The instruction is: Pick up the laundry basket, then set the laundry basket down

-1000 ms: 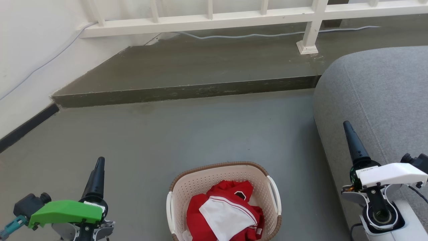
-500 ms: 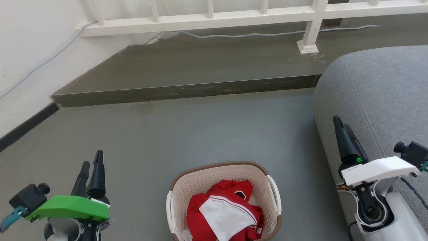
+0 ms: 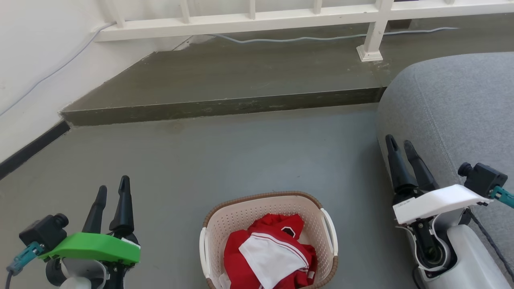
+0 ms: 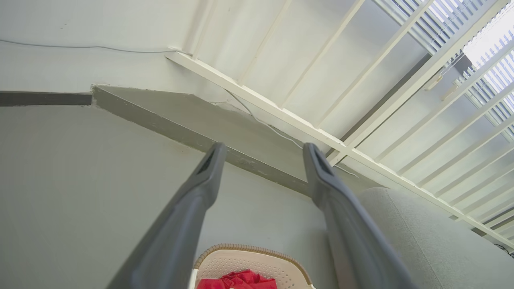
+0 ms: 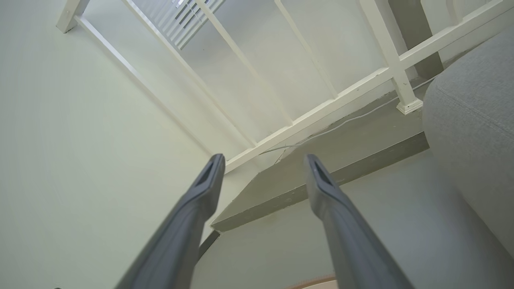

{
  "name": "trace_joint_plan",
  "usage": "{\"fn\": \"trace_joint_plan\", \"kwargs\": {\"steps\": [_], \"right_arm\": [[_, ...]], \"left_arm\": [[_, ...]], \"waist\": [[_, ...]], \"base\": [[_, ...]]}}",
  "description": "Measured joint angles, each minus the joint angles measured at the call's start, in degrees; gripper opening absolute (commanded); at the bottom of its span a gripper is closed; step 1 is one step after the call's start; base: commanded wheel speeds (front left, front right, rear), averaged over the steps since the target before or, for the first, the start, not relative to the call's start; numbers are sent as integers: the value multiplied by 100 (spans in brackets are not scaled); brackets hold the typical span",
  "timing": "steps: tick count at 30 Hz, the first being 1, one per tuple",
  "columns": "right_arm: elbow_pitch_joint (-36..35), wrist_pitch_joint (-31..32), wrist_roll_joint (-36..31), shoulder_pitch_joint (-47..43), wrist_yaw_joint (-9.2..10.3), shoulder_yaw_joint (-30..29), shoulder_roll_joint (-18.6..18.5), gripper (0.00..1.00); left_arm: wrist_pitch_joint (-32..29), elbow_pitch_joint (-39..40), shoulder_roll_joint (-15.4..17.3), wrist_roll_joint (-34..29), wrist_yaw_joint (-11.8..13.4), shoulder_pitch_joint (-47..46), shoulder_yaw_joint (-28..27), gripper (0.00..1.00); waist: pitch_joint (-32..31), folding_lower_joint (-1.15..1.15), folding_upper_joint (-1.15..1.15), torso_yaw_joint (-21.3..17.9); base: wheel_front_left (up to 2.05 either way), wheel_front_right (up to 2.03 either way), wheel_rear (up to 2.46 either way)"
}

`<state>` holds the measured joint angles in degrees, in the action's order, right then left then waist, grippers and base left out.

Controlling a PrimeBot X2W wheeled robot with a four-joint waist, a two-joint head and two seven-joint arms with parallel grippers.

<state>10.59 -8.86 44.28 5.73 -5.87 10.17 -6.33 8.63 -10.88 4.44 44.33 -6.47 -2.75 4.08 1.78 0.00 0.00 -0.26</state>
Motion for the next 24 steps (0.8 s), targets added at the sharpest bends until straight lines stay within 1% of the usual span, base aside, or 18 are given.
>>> {"fn": "trace_joint_plan", "kwargs": {"steps": [3,10,24], "right_arm": [[-13,-49,-272,5,51,34,46,100],[-12,-191,-832,29,88,124,58,100],[-14,-449,-1929,114,91,269,98,100]], "left_arm": [[54,24,-14,-227,0,-24,1,100],[200,57,-54,-769,0,-84,3,100],[464,193,-133,-1828,-8,-86,3,100]], "waist": [[6,0,0,0],[20,0,0,8],[30,0,0,18]], "base": [[0,0,0],[0,0,0],[0,0,0]]}}
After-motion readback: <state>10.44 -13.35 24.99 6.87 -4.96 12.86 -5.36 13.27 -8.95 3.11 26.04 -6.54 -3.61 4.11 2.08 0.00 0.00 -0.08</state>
